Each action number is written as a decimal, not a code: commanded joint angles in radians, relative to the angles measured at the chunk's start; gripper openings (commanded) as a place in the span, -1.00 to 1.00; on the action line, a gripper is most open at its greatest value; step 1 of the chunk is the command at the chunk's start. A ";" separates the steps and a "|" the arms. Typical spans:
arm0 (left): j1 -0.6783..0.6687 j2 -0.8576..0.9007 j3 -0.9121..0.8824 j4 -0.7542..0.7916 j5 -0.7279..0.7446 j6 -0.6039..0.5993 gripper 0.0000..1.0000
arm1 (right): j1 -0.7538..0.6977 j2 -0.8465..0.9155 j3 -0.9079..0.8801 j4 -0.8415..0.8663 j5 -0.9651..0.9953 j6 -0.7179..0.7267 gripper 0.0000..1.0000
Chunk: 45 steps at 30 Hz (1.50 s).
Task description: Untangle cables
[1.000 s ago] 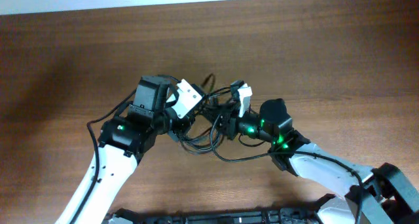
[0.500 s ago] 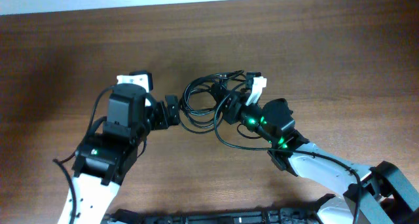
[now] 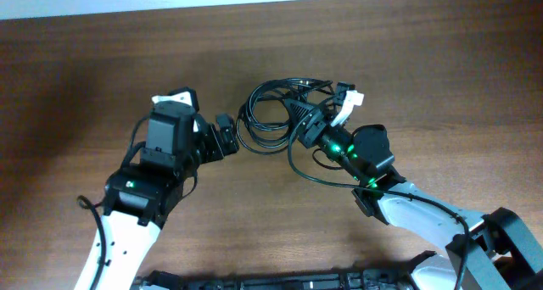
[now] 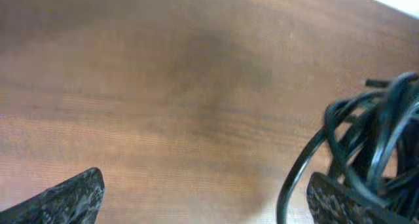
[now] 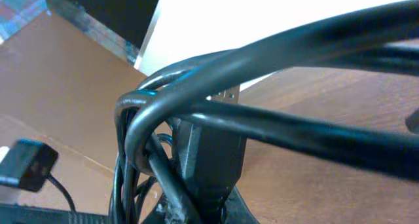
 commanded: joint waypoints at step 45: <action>0.201 0.165 0.010 0.211 0.521 0.671 -1.00 | 0.079 -0.002 0.027 -0.003 0.085 0.394 0.96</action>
